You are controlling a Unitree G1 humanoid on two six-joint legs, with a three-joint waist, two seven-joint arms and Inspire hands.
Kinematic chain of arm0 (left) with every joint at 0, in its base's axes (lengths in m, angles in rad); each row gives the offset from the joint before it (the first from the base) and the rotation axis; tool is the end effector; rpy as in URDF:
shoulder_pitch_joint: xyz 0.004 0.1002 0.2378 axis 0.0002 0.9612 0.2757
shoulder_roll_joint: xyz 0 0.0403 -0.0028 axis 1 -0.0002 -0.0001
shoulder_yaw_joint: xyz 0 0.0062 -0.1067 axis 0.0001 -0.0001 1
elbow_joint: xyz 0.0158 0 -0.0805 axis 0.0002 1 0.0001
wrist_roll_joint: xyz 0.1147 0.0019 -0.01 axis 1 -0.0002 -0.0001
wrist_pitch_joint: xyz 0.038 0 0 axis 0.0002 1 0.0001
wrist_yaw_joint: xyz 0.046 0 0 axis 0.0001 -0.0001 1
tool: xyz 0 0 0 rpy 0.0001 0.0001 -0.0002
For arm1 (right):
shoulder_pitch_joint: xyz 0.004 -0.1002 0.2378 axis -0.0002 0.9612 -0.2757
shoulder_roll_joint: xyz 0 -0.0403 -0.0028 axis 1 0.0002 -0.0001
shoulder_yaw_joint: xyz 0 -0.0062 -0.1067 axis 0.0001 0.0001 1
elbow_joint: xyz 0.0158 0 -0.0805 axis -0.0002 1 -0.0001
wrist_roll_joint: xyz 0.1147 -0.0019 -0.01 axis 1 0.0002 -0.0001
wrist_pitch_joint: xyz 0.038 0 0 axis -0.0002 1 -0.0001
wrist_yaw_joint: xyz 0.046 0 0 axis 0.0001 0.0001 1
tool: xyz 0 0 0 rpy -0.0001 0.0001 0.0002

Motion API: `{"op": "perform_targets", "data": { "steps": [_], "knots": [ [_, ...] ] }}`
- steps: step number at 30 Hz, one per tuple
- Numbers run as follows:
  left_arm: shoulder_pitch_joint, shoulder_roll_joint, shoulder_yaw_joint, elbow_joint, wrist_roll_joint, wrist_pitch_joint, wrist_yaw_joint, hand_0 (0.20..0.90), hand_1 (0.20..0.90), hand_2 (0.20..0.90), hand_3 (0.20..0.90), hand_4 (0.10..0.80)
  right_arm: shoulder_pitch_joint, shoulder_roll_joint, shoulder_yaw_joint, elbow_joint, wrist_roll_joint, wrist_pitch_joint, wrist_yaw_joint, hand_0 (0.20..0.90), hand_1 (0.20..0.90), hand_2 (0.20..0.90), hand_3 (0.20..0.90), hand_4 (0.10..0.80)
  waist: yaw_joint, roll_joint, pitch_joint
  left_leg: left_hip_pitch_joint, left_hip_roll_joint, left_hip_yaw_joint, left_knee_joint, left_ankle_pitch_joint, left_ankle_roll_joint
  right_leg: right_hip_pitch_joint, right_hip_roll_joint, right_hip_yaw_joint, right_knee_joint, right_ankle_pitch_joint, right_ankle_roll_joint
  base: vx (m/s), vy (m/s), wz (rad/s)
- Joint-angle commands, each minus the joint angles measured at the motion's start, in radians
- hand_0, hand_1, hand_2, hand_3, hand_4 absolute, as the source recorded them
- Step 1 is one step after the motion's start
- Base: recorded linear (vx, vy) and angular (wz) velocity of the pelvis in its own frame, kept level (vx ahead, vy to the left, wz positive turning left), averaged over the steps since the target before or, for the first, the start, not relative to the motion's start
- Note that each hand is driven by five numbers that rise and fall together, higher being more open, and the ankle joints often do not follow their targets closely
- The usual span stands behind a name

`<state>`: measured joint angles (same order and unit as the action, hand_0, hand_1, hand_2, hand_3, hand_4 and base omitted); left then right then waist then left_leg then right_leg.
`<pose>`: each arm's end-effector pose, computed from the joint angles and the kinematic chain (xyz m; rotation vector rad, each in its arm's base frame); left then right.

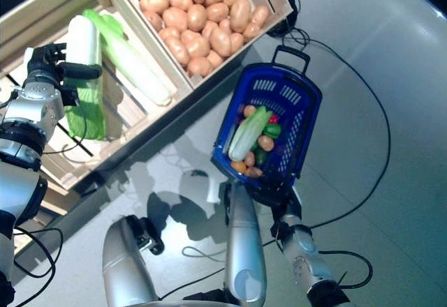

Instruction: Put vegetables into the basket

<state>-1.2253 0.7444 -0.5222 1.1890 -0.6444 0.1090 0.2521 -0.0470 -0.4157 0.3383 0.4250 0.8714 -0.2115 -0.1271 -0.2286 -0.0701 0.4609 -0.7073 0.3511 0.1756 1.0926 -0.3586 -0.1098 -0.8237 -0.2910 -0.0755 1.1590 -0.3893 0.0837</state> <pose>0.3700 0.2876 0.2275 0.2734 0.0443 0.5171 0.2038 -0.2026 -0.0253 0.3483 0.3115 -0.1288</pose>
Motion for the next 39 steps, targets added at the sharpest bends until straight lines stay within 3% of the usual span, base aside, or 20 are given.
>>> {"op": "perform_targets", "data": {
  "steps": [1,11,15,16,17,22,27,32,39],
  "knots": [
    [-0.029,0.095,0.037,-0.002,-0.028,-0.162,-0.003,0.300,0.300,0.300,0.300,0.400,0.035,-0.019,0.019,-0.014,-0.038,-0.083,-0.037,0.900,0.900,0.900,0.900,0.800,-0.012,0.031,-0.145,0.046,0.013,-0.024,-0.101,-0.008,0.051,0.122,-0.048,0.029,-0.192,0.068,0.009,0.019,-0.002,0.03],
    [0.161,0.111,0.198,-0.123,-0.147,-0.246,-0.043,0.300,0.300,0.300,0.300,0.400,0.027,0.020,0.043,-0.077,-0.121,-0.139,-0.027,0.900,0.900,0.900,0.900,0.800,0.037,0.050,-0.219,0.304,-0.035,0.031,-0.344,0.051,0.053,0.376,-0.043,-0.038,-0.383,0.087,0.006,0.000,0.001,0.04],
    [0.332,0.054,0.314,-0.295,-0.270,-0.308,-0.118,0.300,0.300,0.300,0.300,0.400,0.012,0.033,0.036,-0.161,-0.122,-0.135,0.069,0.900,0.900,0.900,0.900,0.800,0.069,0.059,-0.257,0.409,-0.058,0.049,-0.475,0.117,0.057,0.489,-0.028,-0.085,-0.510,0.140,-0.004,-0.016,-0.026,-0.04],
    [0.415,0.019,0.356,-0.380,-0.316,-0.340,-0.170,0.300,0.300,0.300,0.300,0.400,0.002,0.037,0.017,-0.187,-0.110,-0.119,0.123,0.900,0.900,0.900,0.900,0.800,0.085,0.060,-0.273,0.461,-0.071,0.058,-0.531,0.137,0.051,0.543,-0.017,-0.106,-0.563,0.153,-0.002,0.108,-0.034,0.04],
    [0.479,-0.021,0.381,-0.464,-0.320,-0.360,-0.193,0.300,0.300,0.300,0.300,0.400,-0.014,0.042,-0.007,-0.190,-0.116,-0.102,0.151,0.900,0.900,0.900,0.900,0.800,0.100,0.060,-0.289,0.501,-0.084,0.065,-0.578,0.152,0.045,0.586,-0.005,-0.126,-0.613,0.162,-0.001,0.107,-0.036,0.03],
    [0.619,-0.129,0.432,-0.655,-0.261,-0.396,-0.284,0.300,0.300,0.300,0.300,0.400,-0.143,0.002,-0.102,-0.218,-0.133,-0.032,0.253,0.900,0.900,0.900,0.900,0.800,0.141,0.056,-0.323,0.624,-0.120,0.082,-0.723,0.207,0.024,0.728,0.032,-0.177,-0.778,0.206,0.008,0.048,-0.041,0.00],
    [0.671,-0.176,0.423,-0.768,-0.278,-0.406,-0.343,0.300,0.300,0.300,0.300,0.400,-0.253,-0.030,-0.124,-0.267,-0.085,0.038,0.333,0.900,0.900,0.900,0.900,0.800,0.162,0.051,-0.352,0.694,-0.136,0.090,-0.829,0.252,0.015,0.812,0.059,-0.195,-0.906,0.254,0.019,0.030,-0.047,-0.04],
    [0.713,-0.219,0.372,-0.891,-0.223,-0.373,-0.405,0.300,0.300,0.300,0.300,0.400,-0.326,-0.065,-0.126,-0.345,0.024,0.176,0.434,0.900,0.900,0.900,0.900,0.800,0.178,0.044,-0.390,0.763,-0.160,0.090,-0.977,0.316,0.001,0.886,0.087,-0.210,-1.045,0.319,0.040,0.025,-0.022,-0.03],
    [0.660,-0.218,0.291,-0.956,-0.155,-0.336,-0.441,0.300,0.300,0.300,0.300,0.400,-0.445,-0.120,-0.110,-0.345,0.084,0.301,0.461,0.900,0.900,0.900,0.900,0.800,0.189,0.033,-0.420,0.817,-0.176,0.092,-1.094,0.354,-0.007,0.937,0.110,-0.228,-1.149,0.370,0.052,0.012,-0.017,-0.01]
  ]
}}
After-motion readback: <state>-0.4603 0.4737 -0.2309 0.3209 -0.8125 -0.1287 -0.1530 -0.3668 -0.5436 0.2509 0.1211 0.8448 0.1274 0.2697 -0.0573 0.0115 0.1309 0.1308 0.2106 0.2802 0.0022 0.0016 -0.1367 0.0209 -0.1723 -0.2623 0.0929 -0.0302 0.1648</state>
